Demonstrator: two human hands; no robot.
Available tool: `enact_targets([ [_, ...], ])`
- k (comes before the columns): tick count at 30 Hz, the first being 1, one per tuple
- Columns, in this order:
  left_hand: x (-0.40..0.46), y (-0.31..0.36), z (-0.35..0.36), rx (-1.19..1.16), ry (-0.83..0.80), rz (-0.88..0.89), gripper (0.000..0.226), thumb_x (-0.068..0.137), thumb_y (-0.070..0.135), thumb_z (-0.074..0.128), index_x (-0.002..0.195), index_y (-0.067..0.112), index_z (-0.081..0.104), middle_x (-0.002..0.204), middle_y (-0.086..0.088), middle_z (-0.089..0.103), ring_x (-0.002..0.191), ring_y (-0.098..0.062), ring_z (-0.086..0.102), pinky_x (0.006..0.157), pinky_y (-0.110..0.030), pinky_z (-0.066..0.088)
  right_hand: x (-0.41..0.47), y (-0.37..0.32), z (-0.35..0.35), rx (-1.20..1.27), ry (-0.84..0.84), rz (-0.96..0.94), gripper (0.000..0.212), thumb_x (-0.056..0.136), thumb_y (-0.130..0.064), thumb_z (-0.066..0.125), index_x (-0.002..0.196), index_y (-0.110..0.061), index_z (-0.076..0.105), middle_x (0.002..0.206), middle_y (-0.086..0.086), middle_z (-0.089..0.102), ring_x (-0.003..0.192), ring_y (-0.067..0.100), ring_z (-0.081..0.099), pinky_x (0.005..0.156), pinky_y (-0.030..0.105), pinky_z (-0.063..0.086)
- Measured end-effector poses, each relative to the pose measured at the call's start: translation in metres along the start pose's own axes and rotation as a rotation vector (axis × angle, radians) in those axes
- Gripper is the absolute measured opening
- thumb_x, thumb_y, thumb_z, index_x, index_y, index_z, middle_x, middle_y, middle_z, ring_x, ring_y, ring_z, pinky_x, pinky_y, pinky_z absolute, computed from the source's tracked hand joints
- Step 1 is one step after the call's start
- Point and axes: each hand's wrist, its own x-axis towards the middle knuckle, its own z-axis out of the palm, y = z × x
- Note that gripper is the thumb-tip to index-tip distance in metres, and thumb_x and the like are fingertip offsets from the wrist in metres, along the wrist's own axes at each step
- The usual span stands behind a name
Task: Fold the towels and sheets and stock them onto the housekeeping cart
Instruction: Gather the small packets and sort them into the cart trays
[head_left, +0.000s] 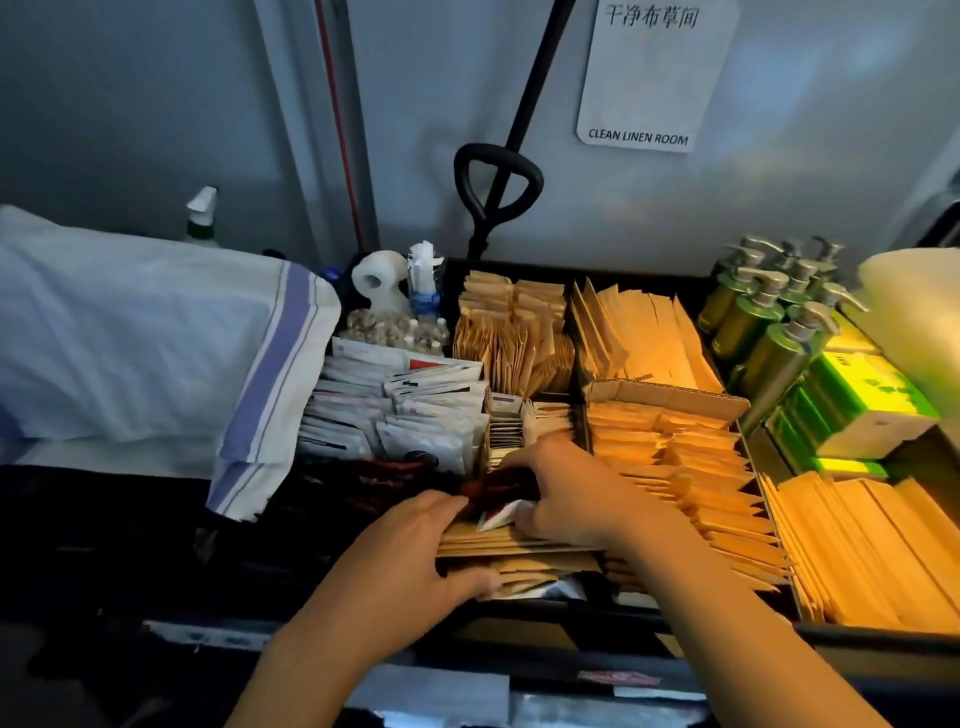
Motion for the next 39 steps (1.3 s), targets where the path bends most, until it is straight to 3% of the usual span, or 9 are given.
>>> enact_targets([
  [3, 0.002, -0.007, 0.001, -0.075, 0.102, -0.024, 0.081, 0.087, 0.069, 0.061, 0.157, 0.041, 0.031, 0.152, 0.025, 0.038, 0.136, 0.002, 0.039, 0.106, -0.020, 0.035, 0.004, -0.006, 0.015, -0.023, 0.000, 0.014, 0.047, 0.083, -0.025, 0.065, 0.129, -0.033, 0.064, 0.117, -0.010, 0.070, 0.108, 0.010, 0.063, 0.093, 0.030, 0.056],
  [5, 0.005, -0.008, 0.003, -0.111, 0.131, -0.009, 0.074, 0.092, 0.057, 0.064, 0.156, 0.041, 0.031, 0.150, 0.025, 0.041, 0.135, 0.002, 0.041, 0.107, -0.020, 0.038, 0.001, -0.005, 0.020, -0.003, 0.021, -0.001, 0.054, 0.086, -0.027, 0.066, 0.138, -0.033, 0.057, 0.130, -0.011, 0.066, 0.119, 0.007, 0.058, 0.101, 0.024, 0.049],
  [7, 0.008, -0.009, 0.007, -0.126, 0.157, 0.018, 0.066, 0.095, 0.049, 0.064, 0.154, 0.041, 0.034, 0.145, 0.028, 0.042, 0.130, 0.005, 0.044, 0.102, -0.016, 0.038, -0.008, -0.001, 0.019, 0.024, 0.083, -0.009, 0.054, 0.085, -0.038, 0.071, 0.137, -0.038, 0.057, 0.129, -0.020, 0.064, 0.116, -0.005, 0.055, 0.098, 0.014, 0.045],
  [11, 0.013, -0.008, 0.014, -0.189, 0.201, 0.063, 0.054, 0.098, 0.041, 0.063, 0.148, 0.040, 0.043, 0.137, 0.032, 0.044, 0.125, 0.009, 0.045, 0.101, -0.013, 0.039, -0.021, 0.010, 0.008, -0.005, 0.156, 0.073, 0.034, 0.092, -0.046, 0.067, 0.125, -0.041, 0.066, 0.116, -0.024, 0.067, 0.099, -0.013, 0.056, 0.085, 0.013, 0.045],
  [17, 0.022, -0.005, 0.013, -0.197, 0.250, 0.100, 0.044, 0.099, 0.029, 0.064, 0.141, 0.036, 0.053, 0.132, 0.028, 0.050, 0.121, 0.005, 0.050, 0.095, -0.007, 0.037, -0.026, 0.007, 0.011, -0.076, 0.240, 0.102, 0.026, 0.103, -0.026, 0.059, 0.124, -0.031, 0.073, 0.118, -0.015, 0.071, 0.105, 0.002, 0.060, 0.089, 0.020, 0.047],
  [21, 0.023, -0.004, 0.008, -0.202, 0.296, 0.135, 0.040, 0.099, 0.028, 0.064, 0.138, 0.033, 0.058, 0.131, 0.023, 0.054, 0.123, 0.003, 0.051, 0.103, -0.017, 0.044, -0.029, -0.001, 0.004, -0.008, 0.345, 0.027, 0.025, 0.102, -0.023, 0.061, 0.122, -0.030, 0.074, 0.114, -0.018, 0.068, 0.108, 0.001, 0.058, 0.096, 0.030, 0.051],
  [28, 0.029, -0.012, -0.006, -0.259, 0.394, 0.177, 0.040, 0.096, 0.030, 0.069, 0.135, 0.029, 0.063, 0.125, 0.020, 0.063, 0.117, 0.000, 0.059, 0.099, -0.029, 0.054, -0.026, -0.029, -0.009, 0.048, 0.444, -0.148, 0.023, 0.102, -0.015, 0.061, 0.115, -0.026, 0.075, 0.104, -0.015, 0.068, 0.103, 0.006, 0.061, 0.088, 0.035, 0.053],
  [35, 0.022, -0.028, -0.027, -0.350, 0.577, 0.192, 0.022, 0.093, 0.023, 0.074, 0.114, 0.030, 0.075, 0.100, 0.022, 0.072, 0.095, 0.002, 0.067, 0.081, -0.012, 0.050, -0.011, -0.053, -0.005, 0.281, 0.514, -0.288, 0.018, 0.101, -0.023, 0.064, 0.115, -0.028, 0.075, 0.104, -0.019, 0.072, 0.104, 0.006, 0.067, 0.084, 0.016, 0.052],
  [39, 0.015, -0.043, -0.040, -0.517, 0.608, 0.095, 0.025, 0.090, 0.022, 0.078, 0.109, 0.039, 0.077, 0.094, 0.024, 0.075, 0.088, 0.003, 0.071, 0.078, -0.015, 0.055, 0.007, -0.061, 0.005, 0.330, 0.465, -0.232, 0.019, 0.093, -0.020, 0.075, 0.109, -0.029, 0.078, 0.098, -0.015, 0.074, 0.097, 0.011, 0.069, 0.083, 0.032, 0.057],
])
